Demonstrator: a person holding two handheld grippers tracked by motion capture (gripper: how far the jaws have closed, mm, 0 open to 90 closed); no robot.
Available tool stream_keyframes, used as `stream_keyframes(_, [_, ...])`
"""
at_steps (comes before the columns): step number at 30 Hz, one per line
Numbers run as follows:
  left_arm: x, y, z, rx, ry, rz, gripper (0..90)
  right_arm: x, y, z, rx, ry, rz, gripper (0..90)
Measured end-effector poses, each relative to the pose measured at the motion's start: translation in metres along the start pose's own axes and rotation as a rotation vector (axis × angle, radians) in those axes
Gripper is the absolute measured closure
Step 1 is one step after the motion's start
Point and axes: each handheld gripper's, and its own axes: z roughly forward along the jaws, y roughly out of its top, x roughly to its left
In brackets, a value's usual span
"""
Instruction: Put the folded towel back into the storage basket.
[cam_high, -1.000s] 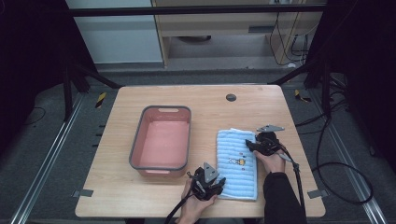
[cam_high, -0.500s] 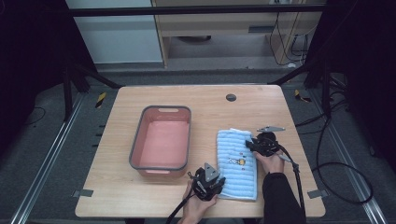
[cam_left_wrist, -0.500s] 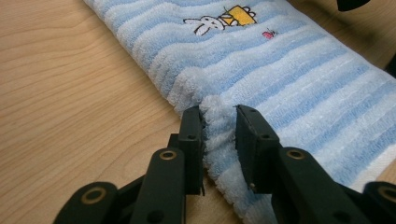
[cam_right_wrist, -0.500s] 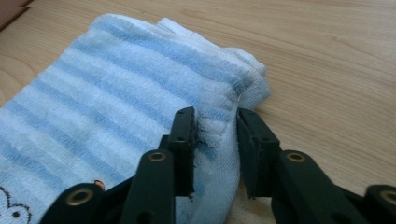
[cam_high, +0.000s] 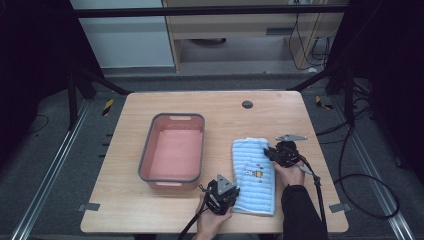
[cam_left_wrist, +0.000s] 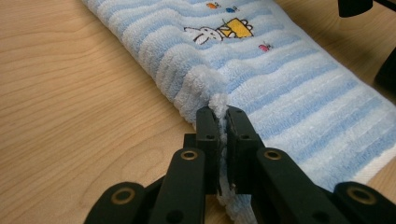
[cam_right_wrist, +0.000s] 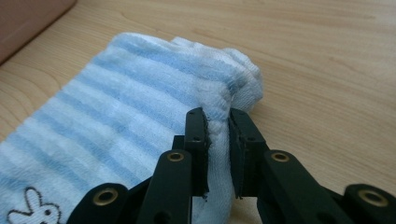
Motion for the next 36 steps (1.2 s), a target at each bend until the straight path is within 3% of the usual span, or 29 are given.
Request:
stream_keyframes(7, [0.0,0.006,-0.01,-0.035,-0.02,-0.006,85.3,0.005,0.006,-0.013,-0.035,0.002,-0.021,79.1])
stream_keyframes(12, [-0.002,0.012,-0.02,-0.064,-0.024,0.004,85.5,0.014,0.016,-0.028,-0.078,0.0,-0.066,79.2])
stream_keyframes(21, [-0.001,0.023,-0.036,-0.107,-0.025,0.011,85.6,0.02,0.028,-0.048,-0.136,-0.008,-0.074,79.3])
stream_keyframes(36, [-0.004,0.036,-0.047,-0.148,-0.034,0.032,85.6,0.032,0.045,-0.069,-0.202,-0.01,-0.098,79.5])
